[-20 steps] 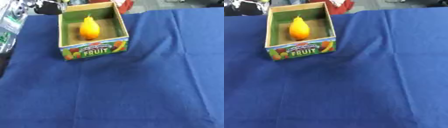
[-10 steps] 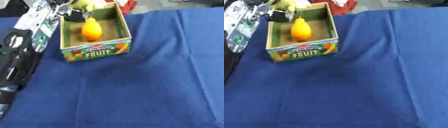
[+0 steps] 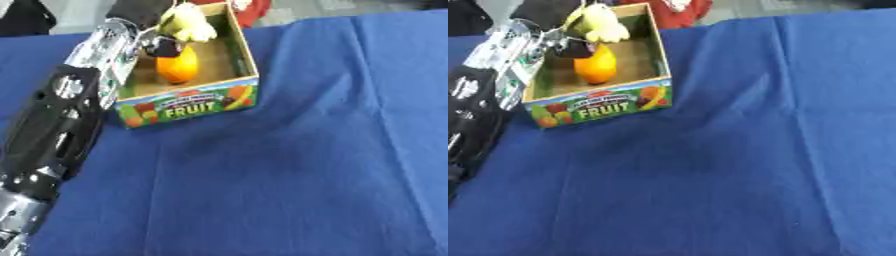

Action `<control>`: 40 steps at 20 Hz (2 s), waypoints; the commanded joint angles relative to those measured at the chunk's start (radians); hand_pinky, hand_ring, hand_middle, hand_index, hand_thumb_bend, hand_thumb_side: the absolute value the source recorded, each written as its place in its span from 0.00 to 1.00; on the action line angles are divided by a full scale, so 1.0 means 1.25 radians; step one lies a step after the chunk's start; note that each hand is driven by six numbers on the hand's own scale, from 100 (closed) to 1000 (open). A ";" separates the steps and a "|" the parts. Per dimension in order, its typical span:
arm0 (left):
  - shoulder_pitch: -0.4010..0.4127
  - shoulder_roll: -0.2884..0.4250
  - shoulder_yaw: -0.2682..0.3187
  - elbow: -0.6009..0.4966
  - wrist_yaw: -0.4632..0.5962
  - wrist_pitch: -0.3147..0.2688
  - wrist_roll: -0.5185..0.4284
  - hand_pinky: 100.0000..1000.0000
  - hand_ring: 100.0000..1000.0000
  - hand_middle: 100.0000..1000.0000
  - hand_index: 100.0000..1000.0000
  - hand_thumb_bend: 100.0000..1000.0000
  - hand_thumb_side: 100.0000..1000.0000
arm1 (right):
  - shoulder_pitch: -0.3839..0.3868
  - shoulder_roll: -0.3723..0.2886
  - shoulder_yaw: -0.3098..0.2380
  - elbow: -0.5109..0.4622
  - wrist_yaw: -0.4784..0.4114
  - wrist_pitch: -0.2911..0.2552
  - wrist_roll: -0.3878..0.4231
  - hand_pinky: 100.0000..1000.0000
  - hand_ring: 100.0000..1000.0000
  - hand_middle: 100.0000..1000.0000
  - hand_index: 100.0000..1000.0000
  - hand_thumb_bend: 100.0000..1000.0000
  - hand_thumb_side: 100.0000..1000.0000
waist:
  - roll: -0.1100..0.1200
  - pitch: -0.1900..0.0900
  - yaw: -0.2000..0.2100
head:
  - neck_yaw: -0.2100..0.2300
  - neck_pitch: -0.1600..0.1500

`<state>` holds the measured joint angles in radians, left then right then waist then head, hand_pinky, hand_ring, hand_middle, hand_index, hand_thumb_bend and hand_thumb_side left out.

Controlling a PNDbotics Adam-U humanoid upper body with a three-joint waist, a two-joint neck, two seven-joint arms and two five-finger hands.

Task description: Pick up objects on the table and place them in the box.

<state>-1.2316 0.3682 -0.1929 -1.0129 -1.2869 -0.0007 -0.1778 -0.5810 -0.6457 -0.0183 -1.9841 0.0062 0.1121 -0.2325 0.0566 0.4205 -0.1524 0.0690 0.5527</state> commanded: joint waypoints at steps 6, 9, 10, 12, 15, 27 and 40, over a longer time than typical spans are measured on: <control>-0.014 0.012 0.008 -0.008 -0.080 -0.005 -0.133 0.69 1.00 0.92 1.00 0.95 1.00 | -0.005 -0.012 -0.009 -0.013 -0.004 0.001 -0.002 0.64 0.76 0.61 0.87 0.00 1.00 | -0.007 -0.024 0.001 | -0.009 0.008; -0.010 0.015 0.013 -0.019 -0.101 0.013 -0.152 0.73 1.00 0.94 1.00 0.99 1.00 | -0.003 -0.011 -0.010 -0.013 -0.005 0.001 -0.005 0.64 0.76 0.61 0.87 0.00 1.00 | -0.010 -0.029 0.002 | -0.010 0.010; -0.009 0.016 0.015 -0.022 -0.103 0.019 -0.153 0.74 1.00 0.94 1.00 0.99 1.00 | -0.002 -0.011 -0.010 -0.013 -0.006 0.001 -0.006 0.64 0.76 0.61 0.87 0.00 1.00 | -0.011 -0.030 0.003 | -0.010 0.010; -0.008 0.018 0.017 -0.027 -0.101 0.028 -0.151 0.77 1.00 0.96 1.00 1.00 1.00 | -0.001 -0.010 -0.011 -0.013 -0.007 0.002 -0.009 0.64 0.76 0.61 0.87 0.00 1.00 | -0.013 -0.033 0.004 | -0.008 0.014; -0.005 0.021 0.018 -0.034 -0.089 0.035 -0.142 0.77 1.00 0.96 1.00 0.99 1.00 | 0.002 -0.009 -0.012 -0.013 -0.008 0.003 -0.013 0.64 0.76 0.61 0.87 0.00 1.00 | -0.016 -0.038 0.006 | -0.008 0.016; 0.054 0.061 0.045 -0.239 0.144 0.095 -0.018 0.60 0.90 0.80 0.92 0.48 0.93 | 0.023 -0.004 -0.022 -0.013 -0.014 0.010 -0.034 0.64 0.76 0.61 0.87 0.00 1.00 | -0.035 -0.069 0.036 | -0.027 0.045; 0.306 0.126 0.131 -0.712 0.440 0.290 0.315 0.44 0.76 0.65 0.89 0.16 0.78 | 0.047 0.009 -0.037 -0.013 -0.020 0.012 -0.062 0.64 0.76 0.61 0.86 0.00 1.00 | -0.062 -0.108 0.100 | -0.083 0.068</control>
<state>-0.8400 0.4947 -0.0519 -1.8527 -0.7704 0.3486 0.1806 -0.5128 -0.6191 -0.0496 -1.9841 -0.0113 0.1278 -0.3040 -0.0210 0.3098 -0.0254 -0.0275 0.6325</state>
